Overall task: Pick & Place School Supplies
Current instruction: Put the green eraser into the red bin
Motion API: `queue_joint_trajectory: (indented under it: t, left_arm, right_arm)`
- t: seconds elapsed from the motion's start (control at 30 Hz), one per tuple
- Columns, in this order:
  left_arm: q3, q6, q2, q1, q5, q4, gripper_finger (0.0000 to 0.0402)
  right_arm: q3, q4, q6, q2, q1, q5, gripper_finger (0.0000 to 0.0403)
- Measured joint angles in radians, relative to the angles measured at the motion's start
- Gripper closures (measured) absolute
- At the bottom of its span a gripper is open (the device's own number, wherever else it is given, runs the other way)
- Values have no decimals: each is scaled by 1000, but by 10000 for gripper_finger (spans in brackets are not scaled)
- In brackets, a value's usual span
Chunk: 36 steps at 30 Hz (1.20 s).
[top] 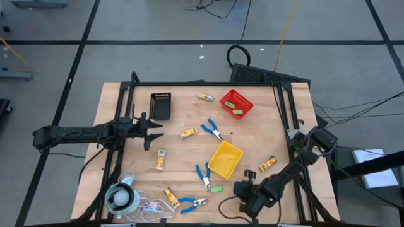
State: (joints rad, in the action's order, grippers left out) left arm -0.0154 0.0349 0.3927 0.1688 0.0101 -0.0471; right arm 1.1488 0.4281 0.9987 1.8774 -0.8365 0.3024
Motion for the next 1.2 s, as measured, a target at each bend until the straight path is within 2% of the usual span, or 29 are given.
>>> queue_joint_trajectory:
  t: [0.13,0.23,0.4,0.53,0.67,0.77,0.93,1.1,1.2]
  left_arm:
    - [0,1,0,0,0,0,197]
    - [0,2,0,0,0,-1,197]
    - [0,4,0,0,0,-2,197]
    - [0,3,0,0,0,-5,197]
    - [0,1,0,0,0,-11,197]
    - [0,1,0,0,0,-16,197]
    - [0,0,0,0,0,-29,197]
    - [0,-4,0,0,0,-32,197]
    - [0,-4,0,0,1,-33,197]
  right_arm:
    - [2,-122,-57,-3,-39,-19,347]
    - [2,-192,-112,-4,-53,55,347]
    - [3,-224,-225,-12,-61,272,347]
    - [3,-300,-393,-13,-61,487,347]
    - [-7,-453,-651,-14,-52,737,347]
    - [-67,-667,-897,-28,-34,846,347]
    - [-279,-1041,-1126,-116,55,851,347]
    - [-559,-1536,-1398,-236,156,829,347]
    - [-704,-1723,-1490,-327,241,809,347]
